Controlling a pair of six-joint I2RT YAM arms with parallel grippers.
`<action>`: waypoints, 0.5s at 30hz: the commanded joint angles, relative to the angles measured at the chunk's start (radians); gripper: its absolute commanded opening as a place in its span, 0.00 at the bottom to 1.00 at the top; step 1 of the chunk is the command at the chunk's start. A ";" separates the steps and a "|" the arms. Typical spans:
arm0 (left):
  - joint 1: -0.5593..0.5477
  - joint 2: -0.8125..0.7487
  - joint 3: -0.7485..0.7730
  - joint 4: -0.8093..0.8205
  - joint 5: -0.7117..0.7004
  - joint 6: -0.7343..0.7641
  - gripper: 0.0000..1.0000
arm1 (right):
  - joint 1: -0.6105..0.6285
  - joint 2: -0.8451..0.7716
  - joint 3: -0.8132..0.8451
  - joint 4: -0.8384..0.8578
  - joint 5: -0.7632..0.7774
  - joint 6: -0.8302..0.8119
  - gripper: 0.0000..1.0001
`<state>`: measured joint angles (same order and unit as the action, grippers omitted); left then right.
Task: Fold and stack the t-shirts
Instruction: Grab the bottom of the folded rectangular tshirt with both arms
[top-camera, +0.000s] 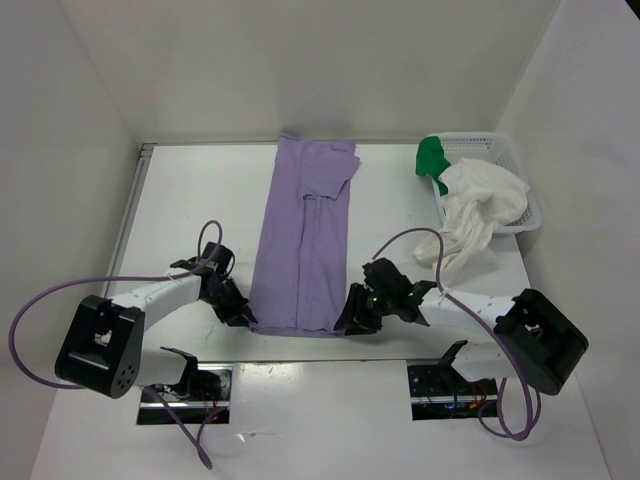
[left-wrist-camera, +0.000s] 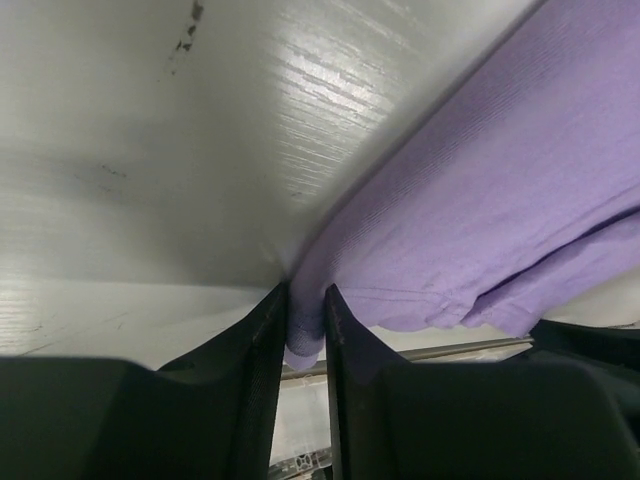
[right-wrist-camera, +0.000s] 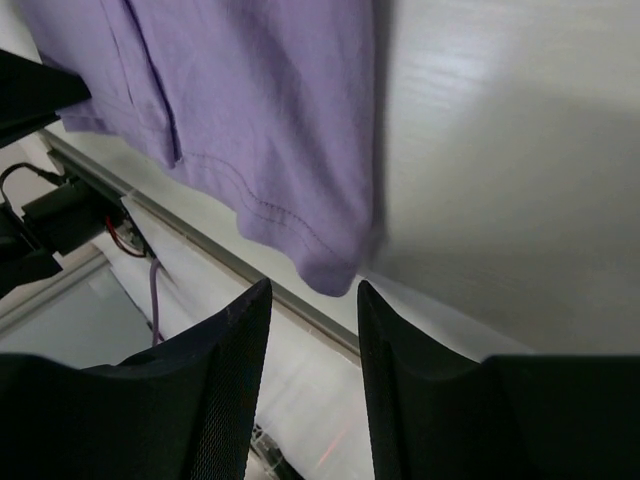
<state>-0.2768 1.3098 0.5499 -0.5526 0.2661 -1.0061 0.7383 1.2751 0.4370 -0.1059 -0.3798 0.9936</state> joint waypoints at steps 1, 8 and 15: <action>-0.007 0.019 -0.011 -0.061 -0.011 0.000 0.27 | 0.039 0.017 -0.017 0.104 -0.019 0.062 0.45; -0.018 0.019 0.008 -0.081 0.021 0.029 0.30 | 0.076 0.069 -0.027 0.153 -0.008 0.097 0.35; -0.027 0.019 0.038 -0.124 0.041 0.061 0.44 | 0.076 0.024 -0.006 0.081 0.055 0.097 0.19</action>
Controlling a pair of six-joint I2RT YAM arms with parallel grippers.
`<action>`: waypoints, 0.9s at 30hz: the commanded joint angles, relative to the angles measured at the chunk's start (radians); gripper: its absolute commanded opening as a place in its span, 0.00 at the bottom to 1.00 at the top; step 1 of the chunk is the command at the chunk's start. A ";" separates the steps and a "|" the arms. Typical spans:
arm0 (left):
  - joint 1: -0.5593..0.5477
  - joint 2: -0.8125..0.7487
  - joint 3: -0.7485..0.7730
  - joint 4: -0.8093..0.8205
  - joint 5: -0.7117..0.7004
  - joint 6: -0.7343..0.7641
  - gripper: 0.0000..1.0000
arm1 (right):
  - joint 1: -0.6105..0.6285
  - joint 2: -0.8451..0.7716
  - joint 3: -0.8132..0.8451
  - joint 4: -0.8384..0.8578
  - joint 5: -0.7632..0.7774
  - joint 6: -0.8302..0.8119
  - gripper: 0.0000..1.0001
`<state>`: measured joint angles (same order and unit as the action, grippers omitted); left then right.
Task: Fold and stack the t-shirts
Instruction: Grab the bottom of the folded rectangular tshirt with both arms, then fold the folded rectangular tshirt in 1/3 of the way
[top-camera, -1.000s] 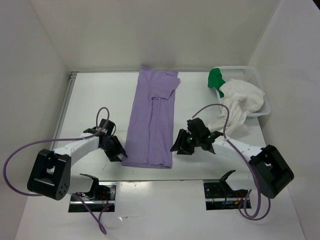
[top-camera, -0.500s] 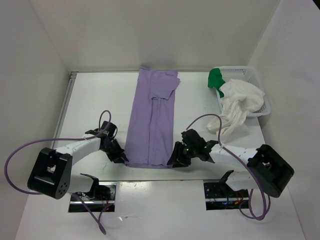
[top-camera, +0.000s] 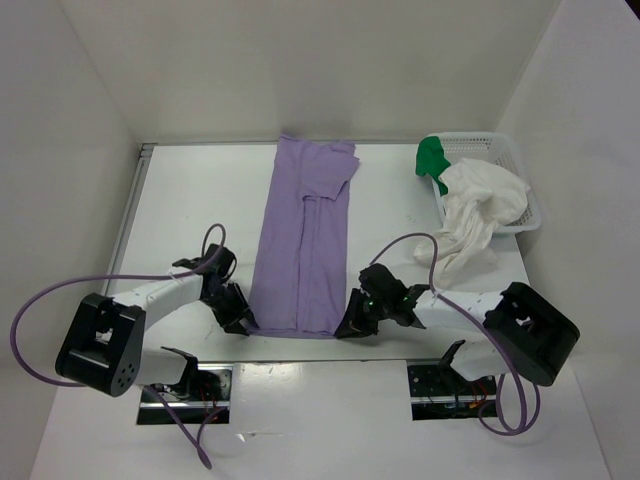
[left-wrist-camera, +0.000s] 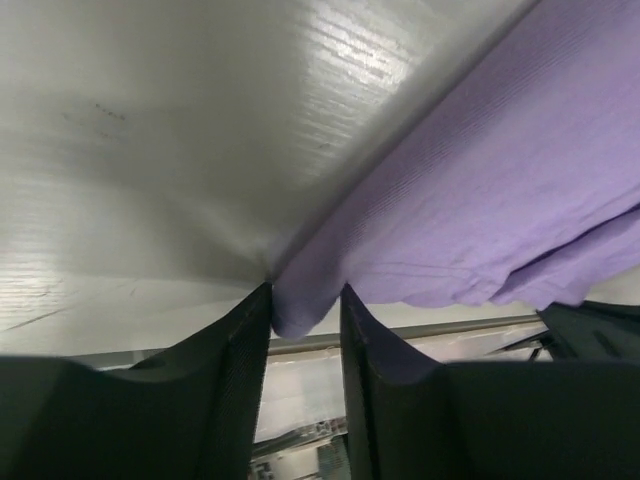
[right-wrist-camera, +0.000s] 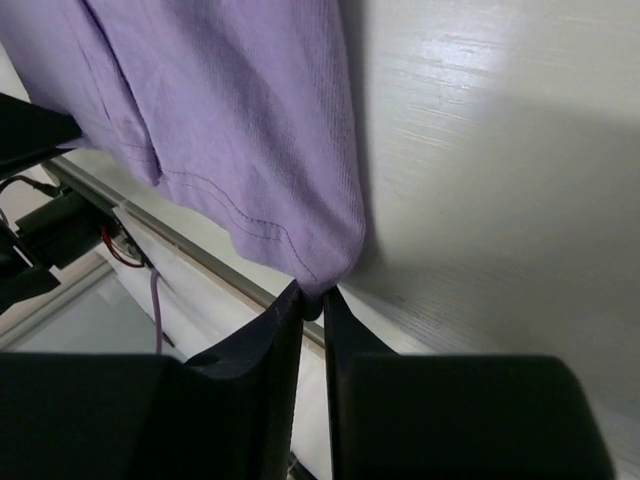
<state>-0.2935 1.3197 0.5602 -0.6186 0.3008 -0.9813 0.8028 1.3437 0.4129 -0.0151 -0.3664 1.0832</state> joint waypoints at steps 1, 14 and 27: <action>-0.010 0.009 0.036 -0.058 0.006 0.047 0.39 | 0.012 -0.044 0.018 -0.009 0.041 0.007 0.17; -0.010 0.009 0.231 -0.092 -0.037 0.107 0.00 | -0.077 -0.119 0.210 -0.229 0.072 -0.109 0.03; 0.083 0.195 0.565 0.187 -0.061 0.087 0.00 | -0.381 0.213 0.654 -0.335 0.073 -0.457 0.03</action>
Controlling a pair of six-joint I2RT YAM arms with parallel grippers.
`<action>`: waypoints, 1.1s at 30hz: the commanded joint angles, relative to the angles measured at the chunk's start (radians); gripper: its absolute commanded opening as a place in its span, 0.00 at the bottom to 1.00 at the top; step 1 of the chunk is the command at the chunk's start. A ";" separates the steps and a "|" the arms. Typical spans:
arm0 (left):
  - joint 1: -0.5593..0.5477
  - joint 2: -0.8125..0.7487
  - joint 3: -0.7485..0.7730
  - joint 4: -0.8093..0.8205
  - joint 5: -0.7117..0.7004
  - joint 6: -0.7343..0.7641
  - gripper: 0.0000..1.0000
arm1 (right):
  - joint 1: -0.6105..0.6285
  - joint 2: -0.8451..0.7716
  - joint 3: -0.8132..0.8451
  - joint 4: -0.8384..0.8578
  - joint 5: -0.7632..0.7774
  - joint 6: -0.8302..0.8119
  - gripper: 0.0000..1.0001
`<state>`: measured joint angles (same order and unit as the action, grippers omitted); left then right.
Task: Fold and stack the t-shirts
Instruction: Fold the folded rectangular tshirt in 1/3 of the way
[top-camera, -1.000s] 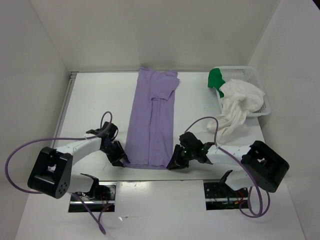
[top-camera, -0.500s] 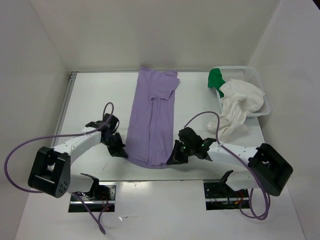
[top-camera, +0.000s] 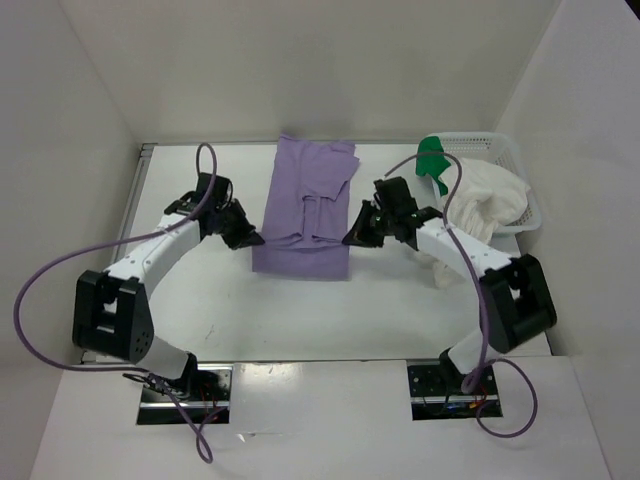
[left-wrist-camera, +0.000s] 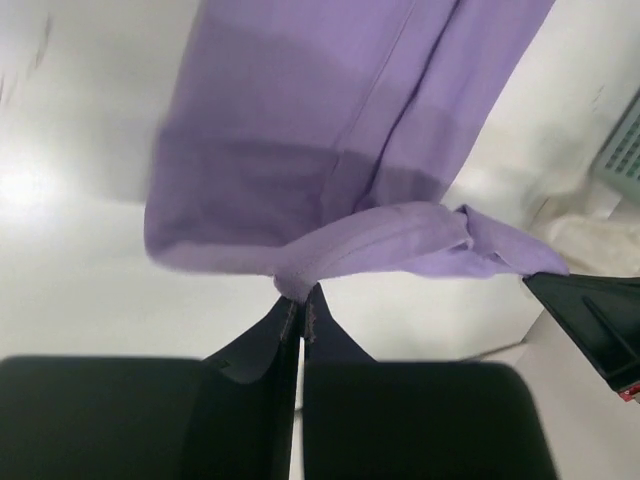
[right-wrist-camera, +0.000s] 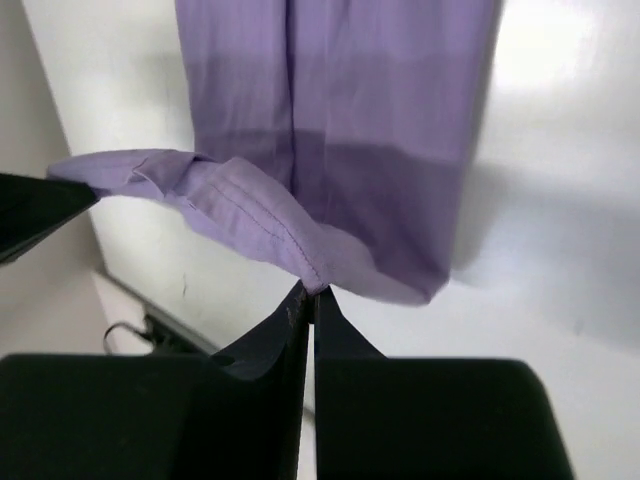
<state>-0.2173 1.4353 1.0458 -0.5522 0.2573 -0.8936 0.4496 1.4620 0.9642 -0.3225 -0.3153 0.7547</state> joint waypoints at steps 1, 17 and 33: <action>0.007 0.108 0.136 0.136 -0.032 -0.001 0.00 | -0.055 0.127 0.132 -0.027 0.022 -0.141 0.03; 0.062 0.594 0.556 0.242 -0.105 0.087 0.03 | -0.178 0.610 0.637 -0.038 -0.010 -0.235 0.02; 0.062 0.561 0.557 0.397 -0.027 0.064 0.46 | -0.187 0.669 0.732 -0.093 0.048 -0.226 0.24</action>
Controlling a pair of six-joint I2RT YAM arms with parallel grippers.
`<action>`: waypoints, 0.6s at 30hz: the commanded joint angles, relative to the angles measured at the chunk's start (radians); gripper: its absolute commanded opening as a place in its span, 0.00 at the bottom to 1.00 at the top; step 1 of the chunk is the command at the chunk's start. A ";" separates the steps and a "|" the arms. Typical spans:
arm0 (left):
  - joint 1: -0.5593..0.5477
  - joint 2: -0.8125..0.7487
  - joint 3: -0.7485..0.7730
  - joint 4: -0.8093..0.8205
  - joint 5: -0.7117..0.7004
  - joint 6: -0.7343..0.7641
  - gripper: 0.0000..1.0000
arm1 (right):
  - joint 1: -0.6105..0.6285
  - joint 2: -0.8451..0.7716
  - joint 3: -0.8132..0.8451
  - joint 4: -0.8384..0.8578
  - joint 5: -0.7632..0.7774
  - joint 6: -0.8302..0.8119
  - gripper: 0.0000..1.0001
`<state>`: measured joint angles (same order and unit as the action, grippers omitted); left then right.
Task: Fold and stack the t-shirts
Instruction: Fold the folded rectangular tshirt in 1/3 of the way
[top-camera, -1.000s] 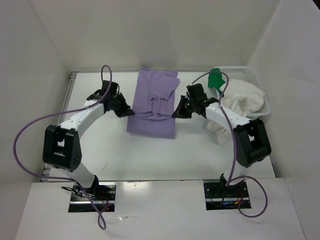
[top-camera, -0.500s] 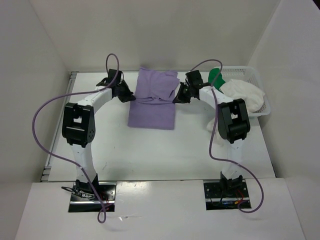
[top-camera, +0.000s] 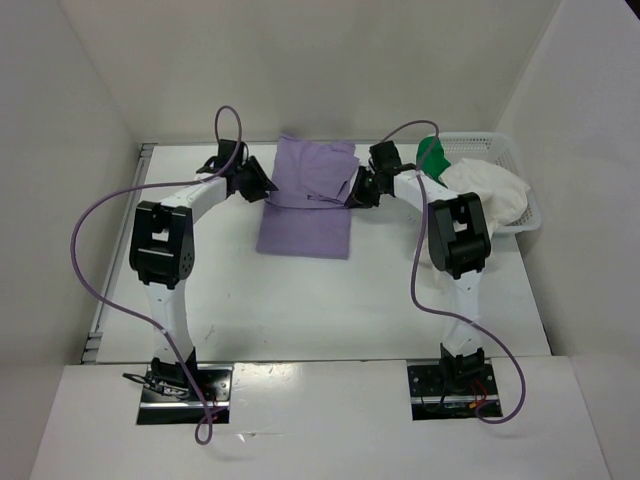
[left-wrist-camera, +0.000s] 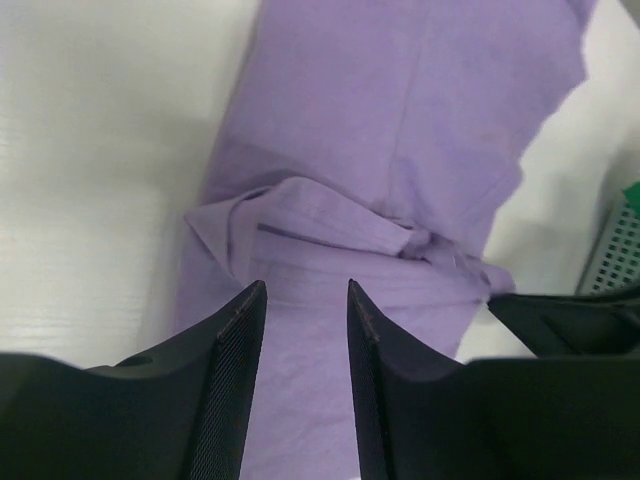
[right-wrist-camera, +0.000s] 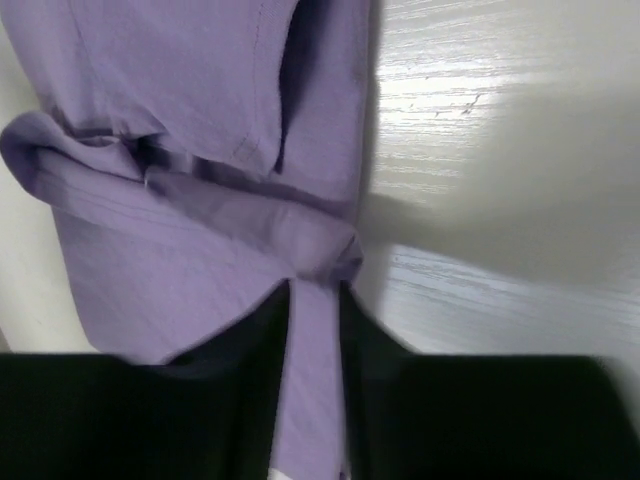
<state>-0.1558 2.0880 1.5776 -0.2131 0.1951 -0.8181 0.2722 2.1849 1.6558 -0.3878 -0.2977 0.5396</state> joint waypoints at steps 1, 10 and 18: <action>0.001 -0.115 -0.002 0.076 0.050 -0.012 0.46 | -0.010 -0.075 0.021 -0.014 0.041 -0.010 0.36; -0.067 -0.321 -0.495 0.219 0.105 -0.114 0.39 | 0.079 -0.182 0.013 -0.035 0.025 -0.043 0.19; -0.067 -0.275 -0.548 0.230 0.067 -0.108 0.39 | 0.219 0.019 0.137 0.017 -0.027 -0.010 0.00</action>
<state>-0.2295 1.7985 1.0180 -0.0364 0.2790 -0.9222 0.4770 2.1380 1.7226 -0.4007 -0.2985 0.5220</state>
